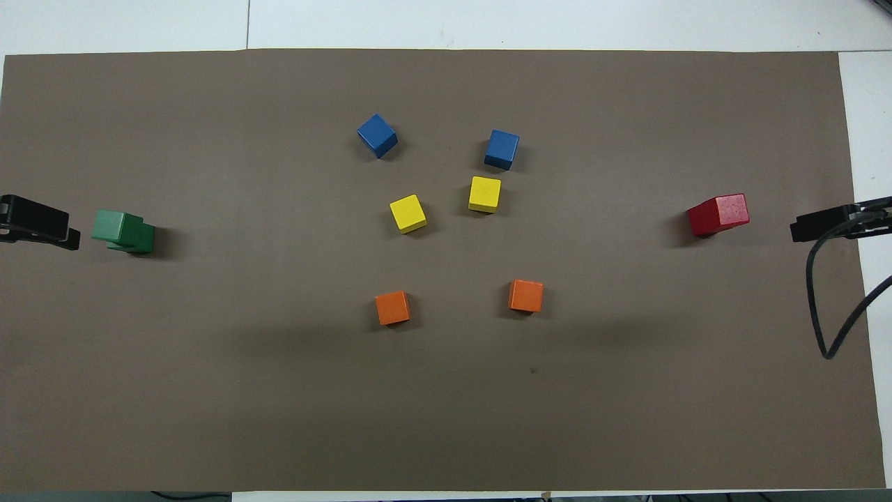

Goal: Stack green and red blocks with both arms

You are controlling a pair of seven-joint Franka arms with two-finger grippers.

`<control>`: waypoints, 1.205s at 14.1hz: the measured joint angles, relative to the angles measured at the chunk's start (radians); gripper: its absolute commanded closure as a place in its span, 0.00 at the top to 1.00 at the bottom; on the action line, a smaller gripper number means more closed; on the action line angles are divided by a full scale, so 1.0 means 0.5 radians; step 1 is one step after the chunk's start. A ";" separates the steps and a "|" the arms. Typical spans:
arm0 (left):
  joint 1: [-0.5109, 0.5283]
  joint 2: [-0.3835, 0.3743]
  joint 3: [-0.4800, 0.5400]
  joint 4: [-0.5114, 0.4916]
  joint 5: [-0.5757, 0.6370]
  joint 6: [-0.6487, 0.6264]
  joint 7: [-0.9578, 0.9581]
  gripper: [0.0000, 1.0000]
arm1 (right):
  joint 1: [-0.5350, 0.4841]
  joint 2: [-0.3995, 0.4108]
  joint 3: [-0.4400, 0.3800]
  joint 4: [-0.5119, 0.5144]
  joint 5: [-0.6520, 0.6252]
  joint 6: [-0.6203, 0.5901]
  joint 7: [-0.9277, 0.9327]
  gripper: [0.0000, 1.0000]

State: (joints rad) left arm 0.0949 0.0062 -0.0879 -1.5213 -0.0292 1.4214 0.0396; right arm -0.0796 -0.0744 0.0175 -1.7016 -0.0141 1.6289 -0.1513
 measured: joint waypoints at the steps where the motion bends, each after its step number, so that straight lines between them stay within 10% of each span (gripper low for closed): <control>1: -0.004 -0.001 0.000 0.001 0.001 0.012 -0.001 1.00 | 0.000 0.020 0.001 0.022 0.000 -0.009 0.003 1.00; 17: -0.016 -0.014 0.005 -0.012 0.003 0.201 -0.018 1.00 | 0.264 0.037 -0.151 0.065 0.000 -0.011 0.104 1.00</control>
State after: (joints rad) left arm 0.0871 -0.0008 -0.0854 -1.5273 -0.0279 1.5219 0.0305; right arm 0.0525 -0.0557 -0.0580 -1.6691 -0.0139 1.6235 -0.0993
